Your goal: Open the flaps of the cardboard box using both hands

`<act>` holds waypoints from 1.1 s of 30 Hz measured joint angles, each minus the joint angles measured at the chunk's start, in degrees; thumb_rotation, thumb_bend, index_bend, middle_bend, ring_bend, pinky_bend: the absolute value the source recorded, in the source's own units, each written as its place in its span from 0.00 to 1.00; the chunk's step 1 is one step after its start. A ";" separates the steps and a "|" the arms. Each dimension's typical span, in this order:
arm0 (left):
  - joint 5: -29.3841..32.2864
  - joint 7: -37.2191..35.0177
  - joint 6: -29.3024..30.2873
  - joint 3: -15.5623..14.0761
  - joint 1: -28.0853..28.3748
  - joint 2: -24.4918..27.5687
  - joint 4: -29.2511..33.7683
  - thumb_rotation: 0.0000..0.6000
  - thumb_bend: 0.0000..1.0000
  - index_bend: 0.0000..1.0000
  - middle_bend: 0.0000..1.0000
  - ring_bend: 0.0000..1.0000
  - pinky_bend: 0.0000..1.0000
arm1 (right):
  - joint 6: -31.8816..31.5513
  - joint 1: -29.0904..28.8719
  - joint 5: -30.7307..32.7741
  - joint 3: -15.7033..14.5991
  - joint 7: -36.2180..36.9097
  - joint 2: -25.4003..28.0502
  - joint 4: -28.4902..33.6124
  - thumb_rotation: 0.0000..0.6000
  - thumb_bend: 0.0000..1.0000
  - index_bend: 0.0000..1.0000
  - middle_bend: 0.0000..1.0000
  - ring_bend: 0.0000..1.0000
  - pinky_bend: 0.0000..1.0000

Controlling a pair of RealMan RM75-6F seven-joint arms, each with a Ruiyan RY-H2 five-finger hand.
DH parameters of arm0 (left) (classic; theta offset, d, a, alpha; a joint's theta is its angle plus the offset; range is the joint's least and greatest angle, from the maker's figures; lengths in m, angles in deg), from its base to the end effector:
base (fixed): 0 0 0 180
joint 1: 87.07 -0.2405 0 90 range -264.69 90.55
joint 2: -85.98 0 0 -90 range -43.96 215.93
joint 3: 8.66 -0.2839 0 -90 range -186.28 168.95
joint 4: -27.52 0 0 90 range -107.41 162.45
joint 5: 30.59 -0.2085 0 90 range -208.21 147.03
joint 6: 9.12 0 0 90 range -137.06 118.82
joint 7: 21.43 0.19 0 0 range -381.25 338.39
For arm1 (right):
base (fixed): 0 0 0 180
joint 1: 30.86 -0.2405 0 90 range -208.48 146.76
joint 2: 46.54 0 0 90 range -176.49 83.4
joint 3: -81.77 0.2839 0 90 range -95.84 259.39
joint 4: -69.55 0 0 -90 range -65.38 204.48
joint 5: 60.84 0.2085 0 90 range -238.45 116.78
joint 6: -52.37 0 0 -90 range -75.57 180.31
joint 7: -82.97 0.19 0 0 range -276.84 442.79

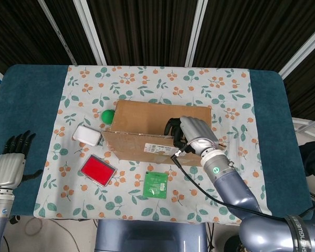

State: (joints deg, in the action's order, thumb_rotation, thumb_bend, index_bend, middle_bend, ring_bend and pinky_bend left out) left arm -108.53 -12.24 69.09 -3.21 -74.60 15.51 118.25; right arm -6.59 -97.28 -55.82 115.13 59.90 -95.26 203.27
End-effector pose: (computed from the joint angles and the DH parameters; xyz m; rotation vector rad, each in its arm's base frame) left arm -0.3248 0.2814 0.1311 -1.4211 -0.8934 -0.8392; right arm 0.0247 -0.3722 0.1501 1.6332 -1.5414 1.0650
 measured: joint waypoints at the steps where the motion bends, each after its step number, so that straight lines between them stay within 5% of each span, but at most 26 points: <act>1: 0.01 -0.01 0.00 0.00 -0.01 -0.01 0.01 1.00 0.04 0.00 0.00 0.00 0.00 | 0.62 -0.14 0.62 0.20 0.61 0.55 0.41 1.00 1.00 0.49 0.57 0.56 0.54; 13: -0.25 0.03 0.12 -0.08 0.02 -0.16 -0.13 1.00 0.04 0.00 0.00 0.00 0.00 | 11.04 -2.32 5.04 1.18 4.57 6.28 1.24 1.00 1.00 0.49 0.57 0.56 0.54; 22: -0.34 -0.11 0.32 -0.03 -0.04 -0.06 -0.14 1.00 0.04 0.00 0.00 0.00 0.00 | 11.61 -3.14 2.89 -2.12 5.64 7.52 1.27 1.00 0.99 0.48 0.55 0.55 0.53; 28: -0.51 0.32 0.49 -0.01 0.01 -0.22 -0.32 1.00 0.04 0.00 0.00 0.00 0.00 | 3.13 -0.04 -8.48 -6.15 5.09 4.78 1.27 1.00 0.65 0.39 0.48 0.49 0.45; 33: -0.41 1.49 0.53 0.02 0.11 -0.45 -0.59 1.00 0.04 0.00 0.00 0.00 0.00 | -9.17 6.73 -24.96 -12.88 3.70 1.28 0.96 1.00 0.38 0.16 0.20 0.20 0.29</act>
State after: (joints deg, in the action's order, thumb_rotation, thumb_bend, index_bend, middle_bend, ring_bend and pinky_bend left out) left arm -108.94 -10.76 69.62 -3.19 -74.49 15.06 117.66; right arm -15.77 -90.55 -80.77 102.25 63.60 -93.98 204.23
